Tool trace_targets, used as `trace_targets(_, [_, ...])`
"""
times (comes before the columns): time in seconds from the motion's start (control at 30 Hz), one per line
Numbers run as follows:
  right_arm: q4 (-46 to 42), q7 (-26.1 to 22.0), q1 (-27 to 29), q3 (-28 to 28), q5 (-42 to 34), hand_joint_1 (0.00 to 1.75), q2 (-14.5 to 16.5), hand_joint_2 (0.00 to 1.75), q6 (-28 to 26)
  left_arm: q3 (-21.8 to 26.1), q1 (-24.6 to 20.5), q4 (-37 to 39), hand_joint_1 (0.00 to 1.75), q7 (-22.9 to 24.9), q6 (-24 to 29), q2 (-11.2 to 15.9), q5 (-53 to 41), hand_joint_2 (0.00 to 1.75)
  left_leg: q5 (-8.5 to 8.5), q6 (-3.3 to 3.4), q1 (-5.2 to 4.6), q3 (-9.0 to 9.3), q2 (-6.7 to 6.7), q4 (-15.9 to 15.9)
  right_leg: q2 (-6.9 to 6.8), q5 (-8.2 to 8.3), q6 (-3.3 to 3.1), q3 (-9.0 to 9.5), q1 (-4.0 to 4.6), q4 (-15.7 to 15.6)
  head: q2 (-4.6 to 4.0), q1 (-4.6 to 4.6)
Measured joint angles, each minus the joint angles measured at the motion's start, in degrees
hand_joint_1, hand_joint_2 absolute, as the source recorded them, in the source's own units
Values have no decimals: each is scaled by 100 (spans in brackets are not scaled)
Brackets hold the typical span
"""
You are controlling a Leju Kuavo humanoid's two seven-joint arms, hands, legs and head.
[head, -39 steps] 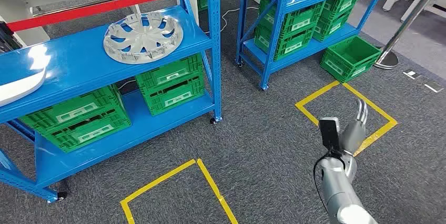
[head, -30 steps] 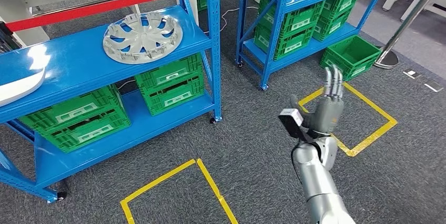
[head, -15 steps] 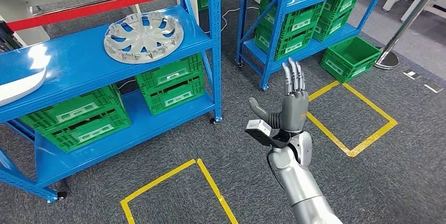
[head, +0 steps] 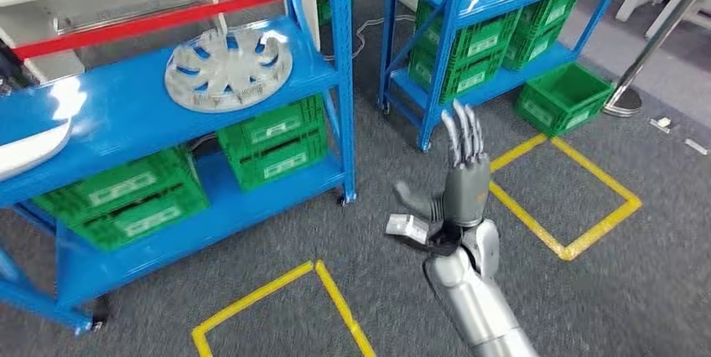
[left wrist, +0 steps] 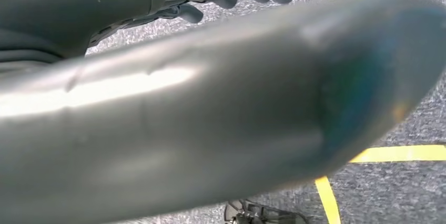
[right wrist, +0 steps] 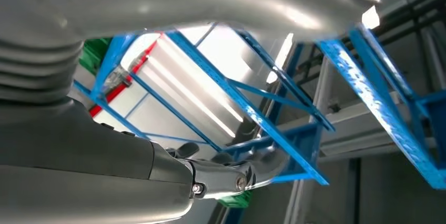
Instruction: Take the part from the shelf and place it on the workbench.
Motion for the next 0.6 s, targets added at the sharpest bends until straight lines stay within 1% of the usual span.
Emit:
trace_targets(0.03, [-15, 18, 20, 15, 17, 0, 0, 0, -7, 11, 1, -2, 0, 1, 1, 2, 9, 0, -9, -45, -6, 7, 0, 32, -7, -42, -62, -13, 11, 4, 0, -1])
trace_targets(0.1, [-54, 51, 54, 40, 50, 0, 2, 0, -12, 25, 7, -3, 0, 5, 8, 0, 30, 0, -42, -118, -8, 31, 9, 92, -17, 44, -176, 58, 1, 2, 0, -1])
trace_targets(0.13, [-71, 67, 60, 51, 57, 0, 3, 0, 0, 33, 1, -4, 0, 7, 13, -1, 36, 0, -86, -150, -5, 16, 25, 191, -21, 33, -225, 103, -8, -4, 0, -15])
trace_targets(0.17, [-86, 82, 59, 61, 46, 0, 5, 0, 41, 42, -9, -6, 0, 9, 19, -2, 41, 0, -182, -177, 3, -69, 45, 360, -25, 19, -263, 153, -13, -9, 0, -27])
trace_targets(0.2, [-99, 103, 60, 70, 13, 0, 6, 0, 112, 50, -19, -8, 0, 9, 24, -4, 47, 0, -299, -202, 12, -214, 67, 617, -32, -2, -293, 183, -12, -14, 0, -39])
trace_targets(0.23, [-105, 127, 61, 76, -39, 0, 6, 0, 213, 56, -22, -8, 0, 8, 30, -8, 55, 0, -440, -223, 20, -434, 84, 965, -35, -29, -311, 207, -8, -14, 0, -54])
trace_targets(0.27, [-107, 151, 64, 81, -102, 0, 7, 0, 334, 63, -18, -7, 0, 9, 34, -11, 64, 0, -545, -236, 26, -667, 93, 1295, -37, -59, -320, 230, -4, -13, 0, -53])
trace_targets(0.3, [-107, 169, 67, 86, -157, 0, 7, 0, 446, 72, -9, -7, 0, 10, 39, -14, 72, 0, -575, -242, 28, -855, 98, 1518, -35, -92, -323, 261, 1, -13, 0, -54])
trace_targets(0.33, [-107, 174, 67, 87, -206, 0, 6, 0, 554, 83, 1, -6, 0, 10, 44, -16, 79, 0, -495, -235, 28, -967, 101, 1561, -30, -133, -320, 308, 6, -13, 0, -54])
trace_targets(0.37, [-107, 167, 66, 88, -250, 0, 6, 0, 655, 93, 6, -6, 0, 11, 52, -17, 84, 0, -300, -212, 26, -967, 102, 1384, -27, -178, -313, 369, 12, -14, 0, -53])
trace_targets(0.4, [-107, 147, 64, 91, -298, 0, 6, 0, 748, 101, 9, -6, 0, 9, 60, -17, 87, 0, -4, -170, 16, -884, 104, 1029, -27, -228, -303, 432, 15, -20, 0, -54])
trace_targets(0.43, [-106, 118, 59, 94, -359, 0, 6, 0, 846, 107, 9, -6, 0, 8, 68, -17, 91, 0, 242, -125, -3, -789, 109, 674, -31, -277, -288, 498, 17, -29, 0, -54])
trace_targets(0.47, [-103, 89, 55, 97, -430, 0, 7, 0, 939, 113, 7, -5, 0, 6, 74, -16, 93, 0, 356, -85, -28, -718, 115, 386, -32, -313, -267, 541, 14, -47, 0, -61])
trace_targets(0.5, [-100, 65, 50, 99, -512, 0, 7, 0, 1033, 123, 5, -6, 0, 3, 79, -16, 95, 0, 427, -48, -53, -663, 119, 203, -33, -341, -237, 563, 11, -70, 0, -69])
trace_targets(0.57, [-95, 36, 44, 98, -630, 0, 7, 0, 1159, 148, 10, -7, 0, -3, 83, -21, 98, 0, 384, 4, -73, -604, 116, 83, -30, -328, -165, 615, 13, -81, 0, -83])
trace_targets(0.6, [-95, 33, 40, 98, -661, 0, 6, 0, 1187, 160, 13, -8, 0, -9, 84, -26, 102, 0, 423, 31, -59, -527, 108, 32, -31, -321, -134, 641, 14, -63, 0, -81])
